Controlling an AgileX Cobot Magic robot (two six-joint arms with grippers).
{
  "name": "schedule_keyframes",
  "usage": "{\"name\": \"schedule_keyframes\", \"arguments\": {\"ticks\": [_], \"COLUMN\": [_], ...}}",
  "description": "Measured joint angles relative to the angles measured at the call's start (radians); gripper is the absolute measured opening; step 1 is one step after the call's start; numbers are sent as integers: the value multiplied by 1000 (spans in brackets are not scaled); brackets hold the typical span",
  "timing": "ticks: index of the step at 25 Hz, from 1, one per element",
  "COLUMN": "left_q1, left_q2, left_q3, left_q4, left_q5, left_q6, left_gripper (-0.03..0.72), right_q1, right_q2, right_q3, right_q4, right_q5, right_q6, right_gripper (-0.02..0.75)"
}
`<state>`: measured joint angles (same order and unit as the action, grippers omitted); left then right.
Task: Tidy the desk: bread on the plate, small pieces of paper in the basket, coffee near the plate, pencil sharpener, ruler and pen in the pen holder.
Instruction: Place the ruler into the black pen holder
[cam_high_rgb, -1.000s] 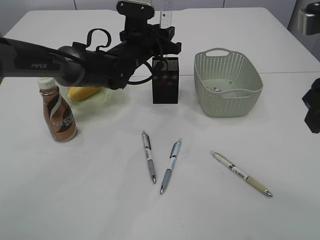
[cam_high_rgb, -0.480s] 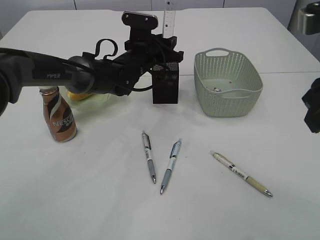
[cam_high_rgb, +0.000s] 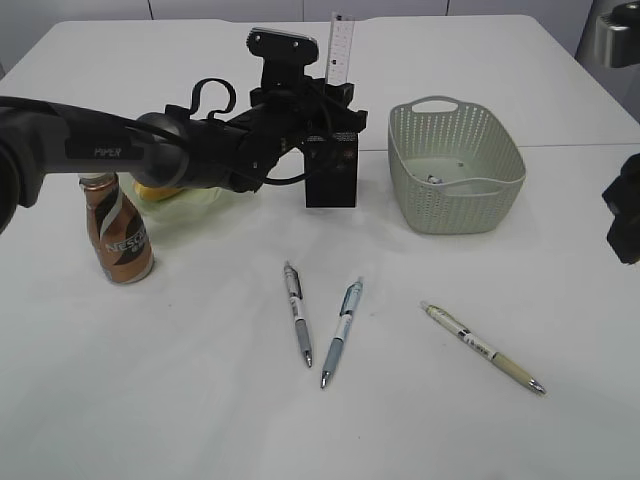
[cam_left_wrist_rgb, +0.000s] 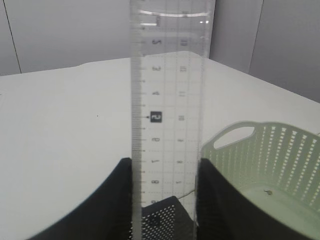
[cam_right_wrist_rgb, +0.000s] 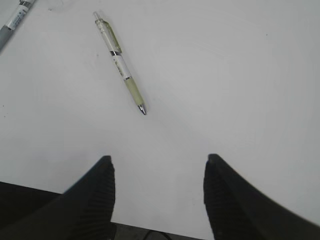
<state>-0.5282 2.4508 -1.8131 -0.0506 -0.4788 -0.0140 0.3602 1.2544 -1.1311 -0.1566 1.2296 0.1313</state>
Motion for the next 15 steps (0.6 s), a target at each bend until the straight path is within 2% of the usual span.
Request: {"name": "schedule_keyframes", "arguments": {"ticks": [5,15], "left_q1": [0,6], "left_q2": [0,0], "left_q3": [0,0], "left_q4": [0,-2], "left_q5": [0,0], "left_q6": [0,0], "left_gripper": [275,341], "right_q1": [0,0], "right_q2": [0,0], "right_q3": [0,0], "right_q4": [0,0], "right_q5": [0,-1], "right_q6": [0,0], "right_gripper": [447,447]}}
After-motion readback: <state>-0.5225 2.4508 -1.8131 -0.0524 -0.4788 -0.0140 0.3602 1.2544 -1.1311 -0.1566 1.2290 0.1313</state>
